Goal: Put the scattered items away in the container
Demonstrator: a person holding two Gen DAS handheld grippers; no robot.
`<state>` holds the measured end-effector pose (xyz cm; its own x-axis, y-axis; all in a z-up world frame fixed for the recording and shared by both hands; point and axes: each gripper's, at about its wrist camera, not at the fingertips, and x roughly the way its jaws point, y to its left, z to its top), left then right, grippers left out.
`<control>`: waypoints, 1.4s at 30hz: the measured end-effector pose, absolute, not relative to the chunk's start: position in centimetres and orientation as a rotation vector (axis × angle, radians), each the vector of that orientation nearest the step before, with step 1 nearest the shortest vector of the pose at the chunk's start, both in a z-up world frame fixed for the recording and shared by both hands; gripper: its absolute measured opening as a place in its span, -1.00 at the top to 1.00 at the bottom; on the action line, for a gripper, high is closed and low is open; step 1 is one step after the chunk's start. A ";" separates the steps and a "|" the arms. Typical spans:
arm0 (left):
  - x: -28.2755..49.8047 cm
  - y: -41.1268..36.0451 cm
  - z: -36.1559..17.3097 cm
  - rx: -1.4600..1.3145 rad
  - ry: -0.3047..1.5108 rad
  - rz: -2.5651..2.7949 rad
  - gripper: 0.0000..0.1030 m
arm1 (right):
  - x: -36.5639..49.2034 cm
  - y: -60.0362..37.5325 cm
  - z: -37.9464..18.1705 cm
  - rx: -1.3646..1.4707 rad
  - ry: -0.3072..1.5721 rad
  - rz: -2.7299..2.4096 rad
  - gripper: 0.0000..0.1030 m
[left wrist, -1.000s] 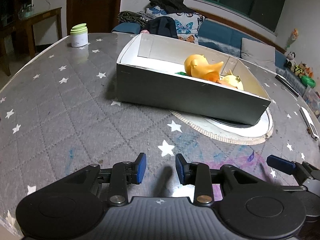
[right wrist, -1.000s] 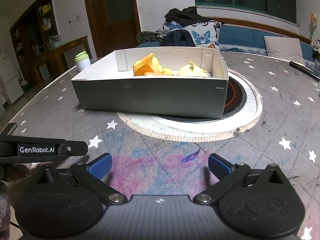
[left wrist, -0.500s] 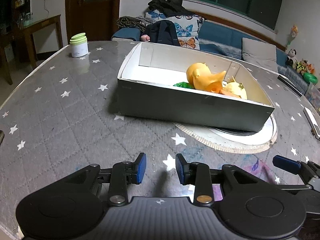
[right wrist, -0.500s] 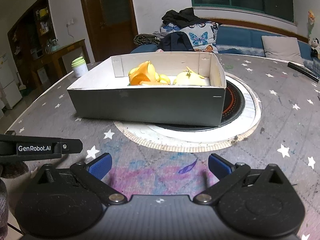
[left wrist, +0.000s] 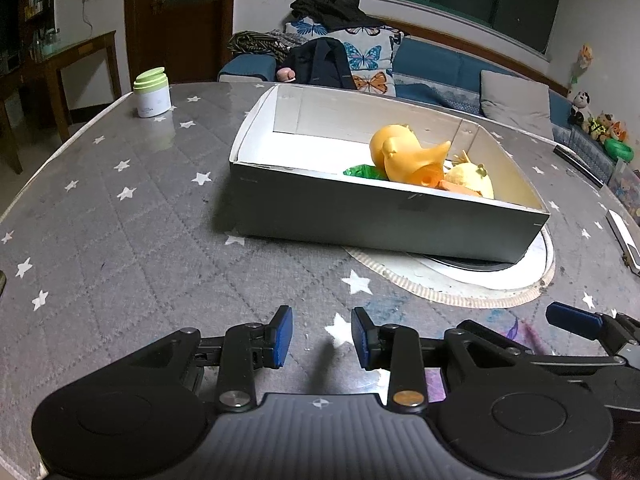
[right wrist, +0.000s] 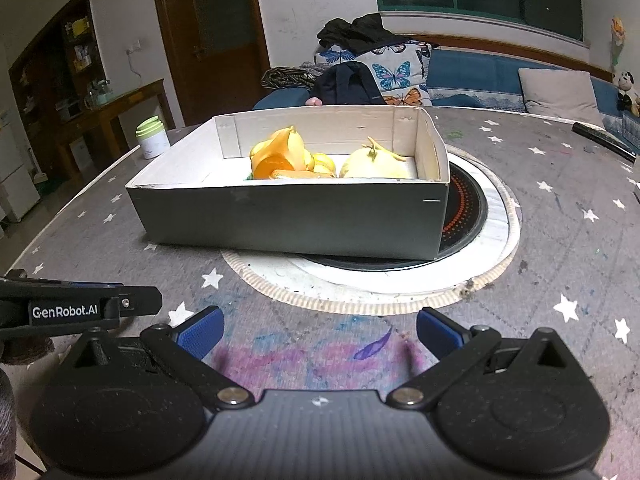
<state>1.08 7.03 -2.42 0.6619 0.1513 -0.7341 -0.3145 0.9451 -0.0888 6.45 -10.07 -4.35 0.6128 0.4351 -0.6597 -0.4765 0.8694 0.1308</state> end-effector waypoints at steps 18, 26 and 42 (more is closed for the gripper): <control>2.5 6.9 -2.2 -0.155 0.811 0.251 0.32 | 7.6 -9.6 -4.5 -0.057 0.752 0.518 -1.00; 2.9 6.8 -1.8 -0.145 0.806 0.245 0.32 | 8.0 -9.6 -4.3 -0.051 0.748 0.517 -1.00; 1.3 7.5 0.1 0.026 0.760 0.254 0.32 | 7.3 -10.0 -3.5 -0.042 0.714 0.523 -1.00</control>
<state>1.33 7.50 0.10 0.6960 0.2369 -0.6779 -0.2185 0.9691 0.1144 7.34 -9.97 -3.48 0.6334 0.4428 -0.6346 -0.4710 0.8713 0.1379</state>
